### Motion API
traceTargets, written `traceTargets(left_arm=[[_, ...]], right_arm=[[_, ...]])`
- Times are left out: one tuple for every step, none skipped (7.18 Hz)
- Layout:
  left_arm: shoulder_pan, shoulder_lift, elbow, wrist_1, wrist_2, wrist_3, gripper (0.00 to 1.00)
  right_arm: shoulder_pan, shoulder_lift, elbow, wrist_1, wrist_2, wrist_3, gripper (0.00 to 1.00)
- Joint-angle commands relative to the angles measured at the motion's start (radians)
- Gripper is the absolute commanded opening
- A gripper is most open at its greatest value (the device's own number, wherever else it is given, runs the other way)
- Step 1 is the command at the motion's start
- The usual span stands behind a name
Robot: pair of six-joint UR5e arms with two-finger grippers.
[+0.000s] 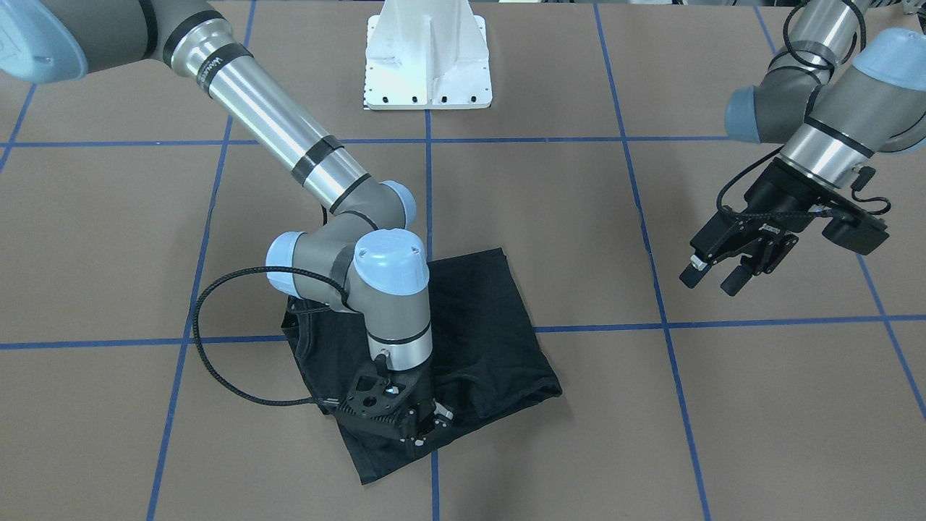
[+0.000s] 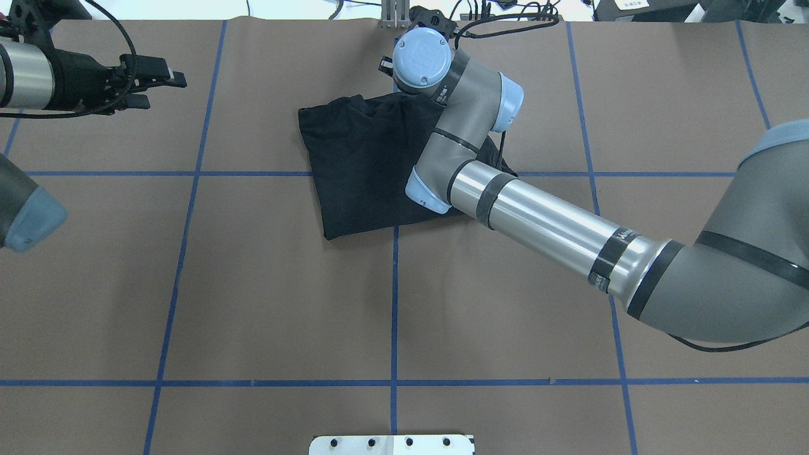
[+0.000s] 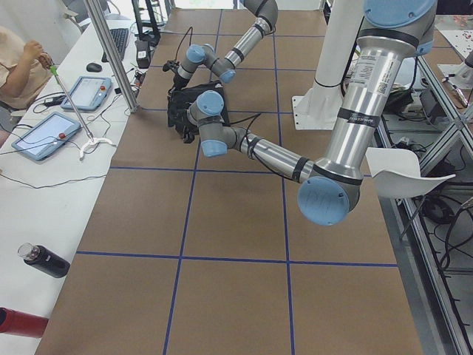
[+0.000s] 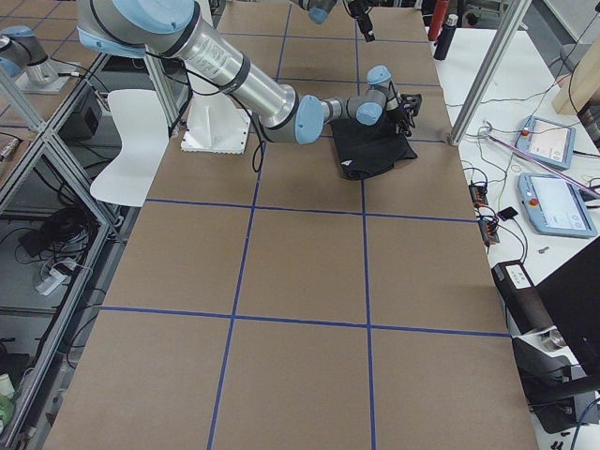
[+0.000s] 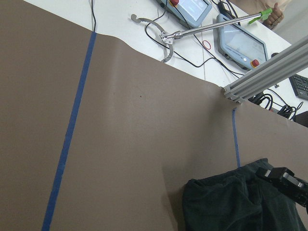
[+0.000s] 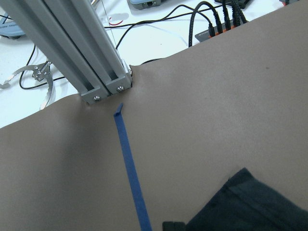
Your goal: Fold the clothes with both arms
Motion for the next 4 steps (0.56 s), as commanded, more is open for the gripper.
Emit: traceTargets(left_arm=[[-0.002,0.000,-0.001,0.003,-0.001,0.003,1.00],[-0.002,-0.001,0.001,0.009,-0.002,0.017,1.00],[-0.006,0.003,-0.001,0.056,0.002,0.065,1.00],[-0.018,0.026,-0.007,0.090,0.000,0.183,1.00]], right_arm=[[0.060,-0.058,0.135,-0.110,0.107,-0.165,0.00],[0.096,-0.209,0.358,-0.226,0.171,-0.291,0.00],[0.154,-0.377,0.536,-0.236,0.284,-0.393,0.00],[0.228,-0.497,0.634,-0.235,0.396,-0.483,0.00]])
